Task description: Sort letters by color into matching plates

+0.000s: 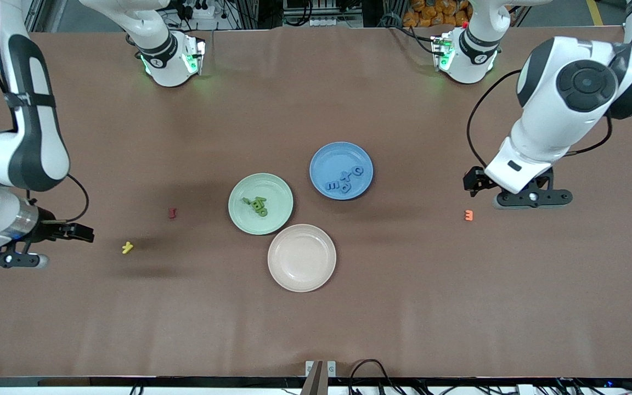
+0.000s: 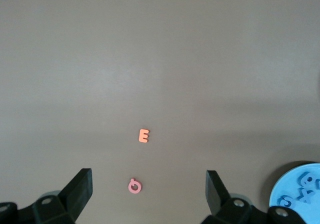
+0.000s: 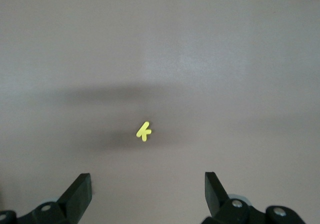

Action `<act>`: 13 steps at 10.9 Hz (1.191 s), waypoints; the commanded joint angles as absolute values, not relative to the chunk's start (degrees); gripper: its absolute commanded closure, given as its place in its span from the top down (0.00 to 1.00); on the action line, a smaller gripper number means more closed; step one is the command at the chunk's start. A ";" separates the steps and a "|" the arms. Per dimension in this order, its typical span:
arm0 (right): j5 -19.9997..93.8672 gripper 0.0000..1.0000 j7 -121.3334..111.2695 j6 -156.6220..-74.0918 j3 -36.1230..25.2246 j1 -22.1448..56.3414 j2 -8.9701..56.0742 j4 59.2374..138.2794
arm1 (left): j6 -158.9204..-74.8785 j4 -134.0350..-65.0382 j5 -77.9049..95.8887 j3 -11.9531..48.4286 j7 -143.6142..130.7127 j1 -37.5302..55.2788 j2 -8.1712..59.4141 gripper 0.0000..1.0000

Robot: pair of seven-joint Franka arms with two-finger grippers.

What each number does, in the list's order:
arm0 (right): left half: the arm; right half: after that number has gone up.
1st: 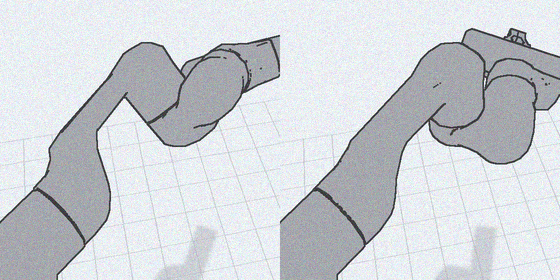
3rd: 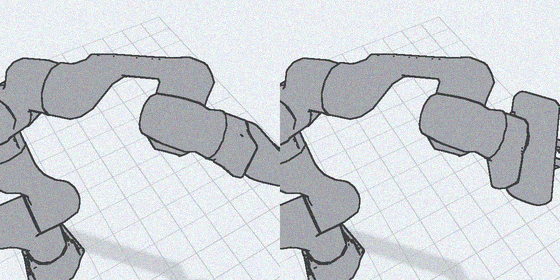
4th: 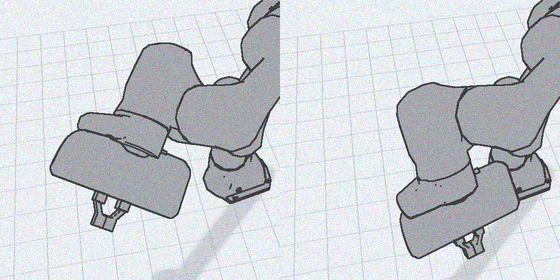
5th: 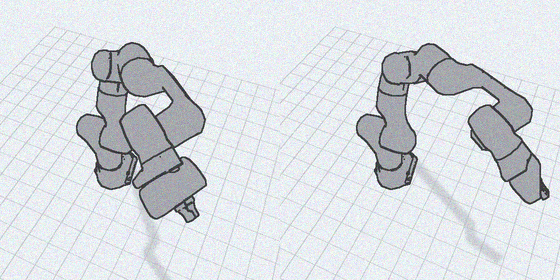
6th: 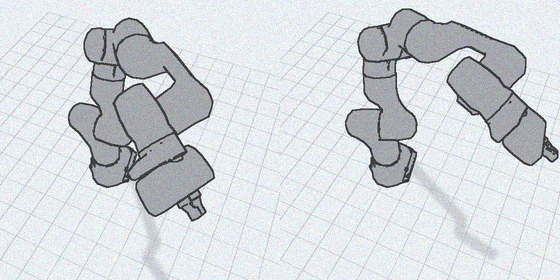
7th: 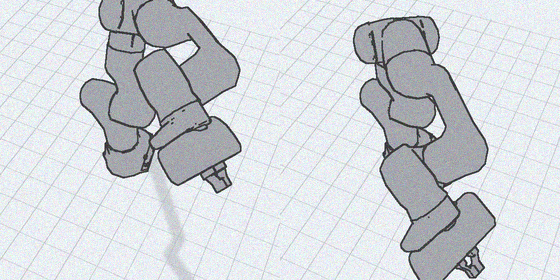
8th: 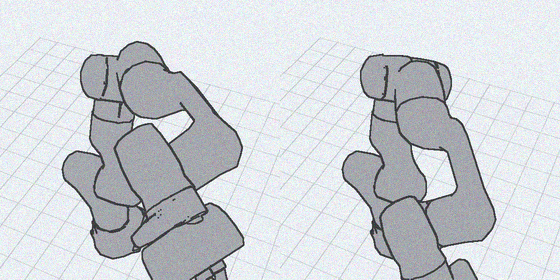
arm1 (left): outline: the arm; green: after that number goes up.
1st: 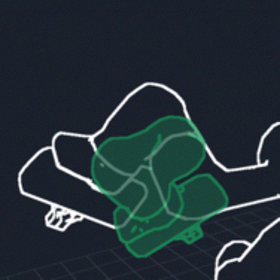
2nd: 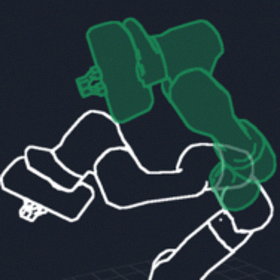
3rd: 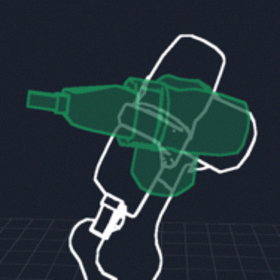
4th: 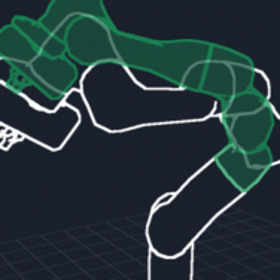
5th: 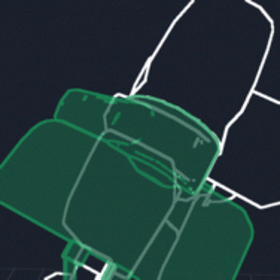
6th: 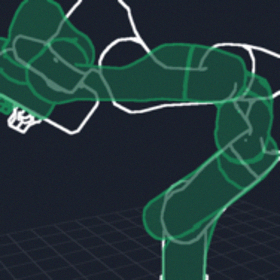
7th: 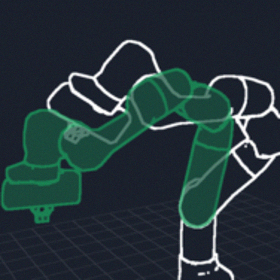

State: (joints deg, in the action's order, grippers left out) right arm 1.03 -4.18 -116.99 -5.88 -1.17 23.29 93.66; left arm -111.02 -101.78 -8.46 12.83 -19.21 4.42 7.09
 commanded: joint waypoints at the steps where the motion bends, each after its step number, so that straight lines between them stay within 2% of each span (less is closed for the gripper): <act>1: 0.26 1.00 -4.75 -108.40 -5.27 -1.85 18.30 90.89 | -106.71 -99.49 -5.55 9.76 -14.96 4.75 4.14 1.00; 2: 0.26 1.00 -4.75 -105.67 -5.19 -1.67 16.72 90.18 | -105.83 -99.41 -3.01 7.84 -14.33 5.09 2.91 1.00; 5: 0.26 1.00 -4.66 -96.63 -4.49 -1.23 14.16 85.88 | -103.90 -97.05 -2.29 7.03 -13.27 5.19 1.41 1.00; 10: -0.52 1.00 -4.22 -88.43 -4.57 1.84 8.98 83.94 | -95.03 -90.72 -1.93 5.89 -13.36 3.35 1.58 1.00; 13: -2.10 1.00 -3.43 -83.51 -4.48 3.86 4.67 84.20 | -94.75 -89.39 -0.88 4.58 -13.62 3.08 1.23 1.00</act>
